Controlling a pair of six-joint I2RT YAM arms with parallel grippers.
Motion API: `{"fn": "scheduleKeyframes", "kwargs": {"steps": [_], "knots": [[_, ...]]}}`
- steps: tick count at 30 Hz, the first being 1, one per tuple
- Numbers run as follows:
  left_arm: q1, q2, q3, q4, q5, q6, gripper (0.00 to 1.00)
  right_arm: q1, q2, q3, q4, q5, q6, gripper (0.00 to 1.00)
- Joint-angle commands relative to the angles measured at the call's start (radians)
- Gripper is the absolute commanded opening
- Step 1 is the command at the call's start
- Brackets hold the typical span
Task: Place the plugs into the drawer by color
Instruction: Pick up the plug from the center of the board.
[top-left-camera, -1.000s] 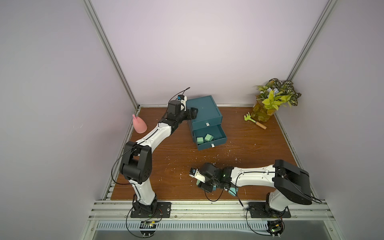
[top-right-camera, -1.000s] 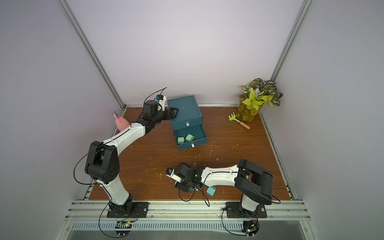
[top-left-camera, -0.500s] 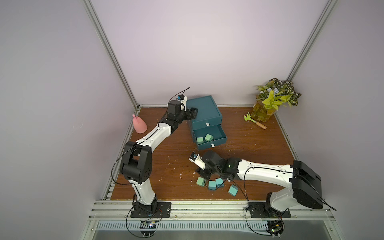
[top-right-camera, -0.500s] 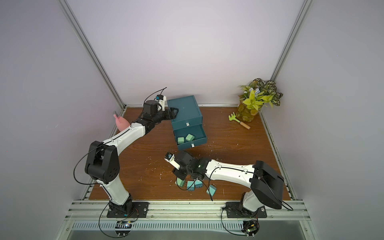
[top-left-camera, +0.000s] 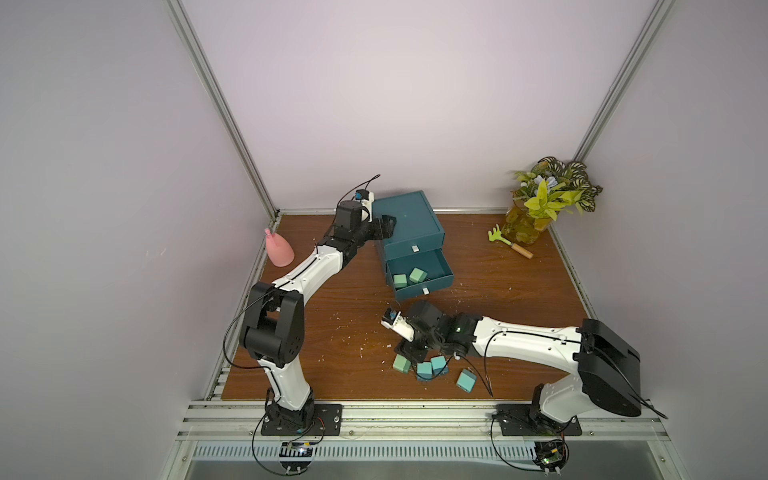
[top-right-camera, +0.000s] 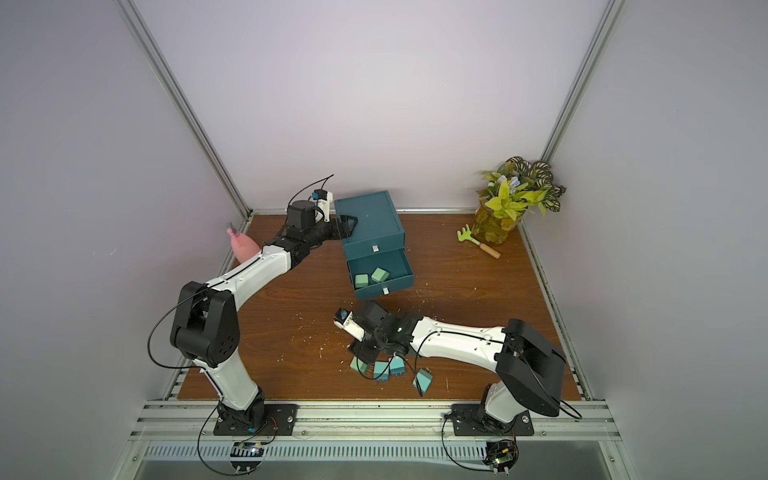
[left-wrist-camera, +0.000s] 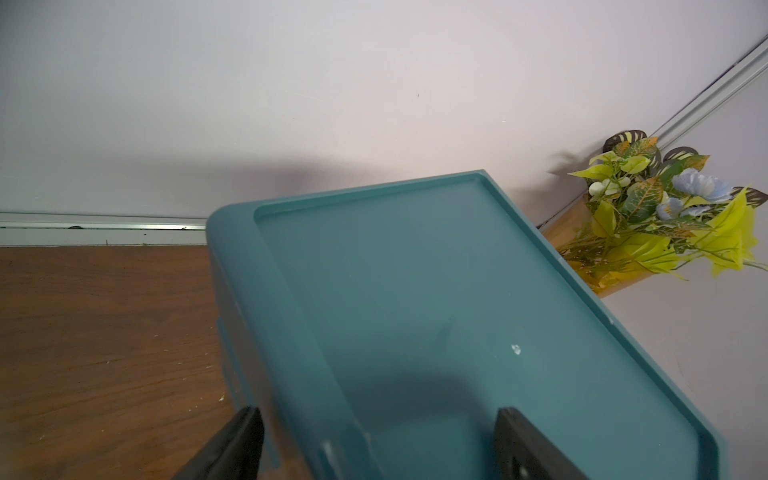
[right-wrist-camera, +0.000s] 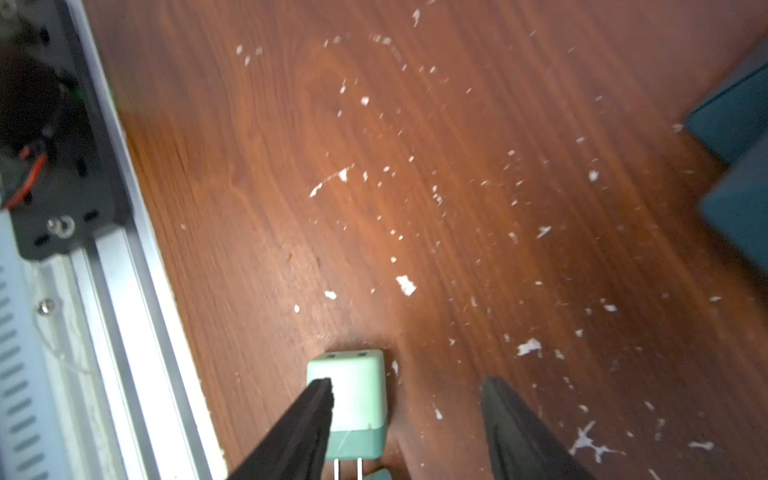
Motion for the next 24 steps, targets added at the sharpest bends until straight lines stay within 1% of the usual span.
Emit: {"fn": "scheduleKeyframes", "kwargs": {"steps": [1,3,6,10,13,18,24], "knots": [[-0.010,0.043,-0.007,-0.057,-0.002,0.016,0.83,0.020,0.019,-0.004,-0.016,-0.030,0.001,0.70],[-0.009,0.043,-0.006,-0.059,-0.003,0.015,0.83,0.031,0.037,-0.011,-0.009,-0.020,0.004,0.75],[-0.009,0.041,-0.009,-0.059,-0.006,0.016,0.83,0.043,0.067,-0.014,0.000,-0.009,0.008,0.79],[-0.009,0.041,-0.010,-0.060,-0.008,0.018,0.83,0.048,0.113,-0.015,0.000,0.011,0.016,0.79],[-0.010,0.041,-0.010,-0.060,-0.006,0.016,0.83,0.048,0.135,-0.014,0.004,0.020,0.024,0.77],[-0.010,0.040,-0.010,-0.062,-0.006,0.020,0.83,0.051,0.141,-0.017,0.018,0.021,0.037,0.62],[-0.010,0.039,-0.010,-0.062,-0.008,0.019,0.83,0.051,0.108,-0.010,0.017,0.024,0.049,0.37]]}}
